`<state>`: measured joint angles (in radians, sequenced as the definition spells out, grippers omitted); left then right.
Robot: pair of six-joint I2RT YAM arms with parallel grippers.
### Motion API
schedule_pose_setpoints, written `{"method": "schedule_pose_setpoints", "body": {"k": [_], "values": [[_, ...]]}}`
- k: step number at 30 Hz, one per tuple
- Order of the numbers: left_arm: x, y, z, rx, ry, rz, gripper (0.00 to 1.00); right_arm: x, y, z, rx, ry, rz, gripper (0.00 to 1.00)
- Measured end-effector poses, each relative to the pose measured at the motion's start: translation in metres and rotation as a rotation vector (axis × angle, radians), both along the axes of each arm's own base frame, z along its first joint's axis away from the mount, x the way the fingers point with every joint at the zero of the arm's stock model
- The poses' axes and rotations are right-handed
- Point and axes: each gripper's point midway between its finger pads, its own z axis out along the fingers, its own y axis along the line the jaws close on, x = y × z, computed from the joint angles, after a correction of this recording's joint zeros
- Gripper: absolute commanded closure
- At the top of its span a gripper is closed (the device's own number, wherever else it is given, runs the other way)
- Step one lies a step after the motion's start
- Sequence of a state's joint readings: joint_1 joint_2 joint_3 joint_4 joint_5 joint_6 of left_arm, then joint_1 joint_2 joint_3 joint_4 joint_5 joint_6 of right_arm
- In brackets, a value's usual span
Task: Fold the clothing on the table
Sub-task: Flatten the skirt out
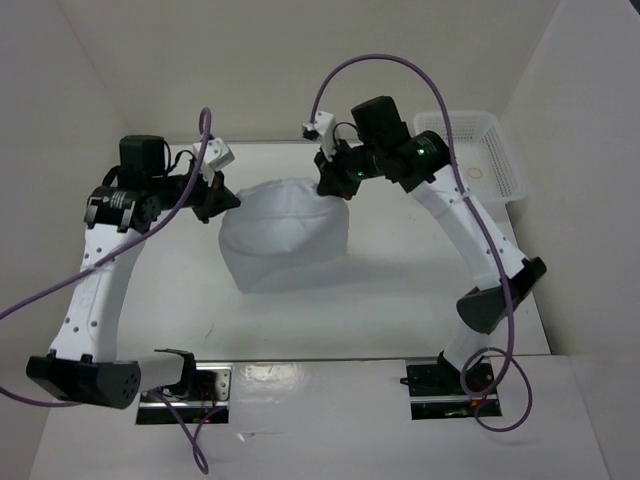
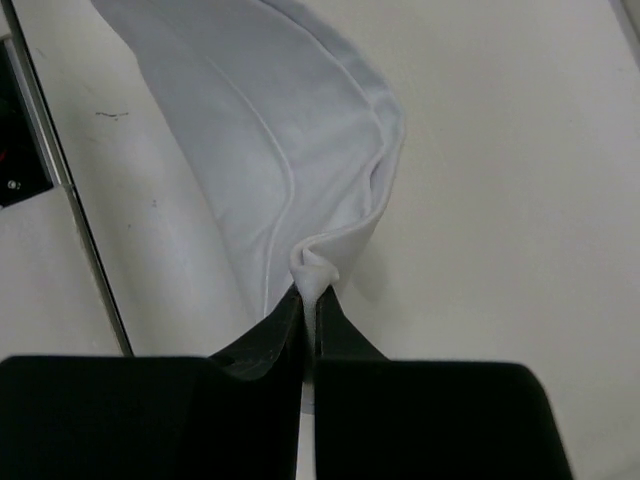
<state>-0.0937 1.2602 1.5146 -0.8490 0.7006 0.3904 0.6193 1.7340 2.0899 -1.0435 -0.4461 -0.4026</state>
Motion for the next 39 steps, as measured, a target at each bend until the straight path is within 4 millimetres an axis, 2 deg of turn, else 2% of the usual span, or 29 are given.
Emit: {"method": "schedule_pose_setpoints", "body": {"k": [6, 12, 16, 19, 22, 25, 29, 32, 35, 39], "values": [[-0.043, 0.002, 0.034, -0.035, -0.113, -0.064, 1.0, -0.033, -0.039, 0.028, 0.016, -0.094, -0.014, 1.0], [-0.077, 0.001, 0.043, -0.064, -0.15, -0.126, 1.0, -0.06, -0.059, 0.053, 0.084, -0.148, 0.04, 1.0], [-0.086, -0.001, 0.022, -0.08, -0.088, -0.147, 1.0, -0.064, -0.06, 0.041, 0.083, -0.113, 0.062, 1.0], [-0.082, -0.002, 0.0, -0.084, -0.013, -0.152, 1.0, -0.059, -0.053, 0.012, 0.056, -0.034, 0.077, 1.0], [-0.068, -0.007, -0.026, -0.08, 0.075, -0.165, 1.0, -0.046, -0.045, -0.025, 0.013, 0.053, 0.078, 1.0], [-0.045, -0.012, -0.058, -0.07, 0.171, -0.173, 1.0, -0.025, -0.033, -0.065, -0.026, 0.134, 0.07, 1.0], [-0.002, -0.013, -0.1, -0.049, 0.262, -0.151, 1.0, 0.013, -0.026, -0.115, -0.056, 0.222, 0.023, 1.0], [0.034, -0.011, -0.125, -0.034, 0.303, -0.123, 1.0, 0.043, -0.035, -0.144, -0.064, 0.265, -0.04, 1.0], [0.07, -0.009, -0.138, -0.022, 0.293, -0.103, 1.0, 0.079, -0.047, -0.16, -0.056, 0.277, -0.108, 1.0], [0.109, 0.002, -0.146, -0.007, 0.255, -0.065, 0.99, 0.127, -0.053, -0.165, -0.03, 0.242, -0.169, 1.0]]}}
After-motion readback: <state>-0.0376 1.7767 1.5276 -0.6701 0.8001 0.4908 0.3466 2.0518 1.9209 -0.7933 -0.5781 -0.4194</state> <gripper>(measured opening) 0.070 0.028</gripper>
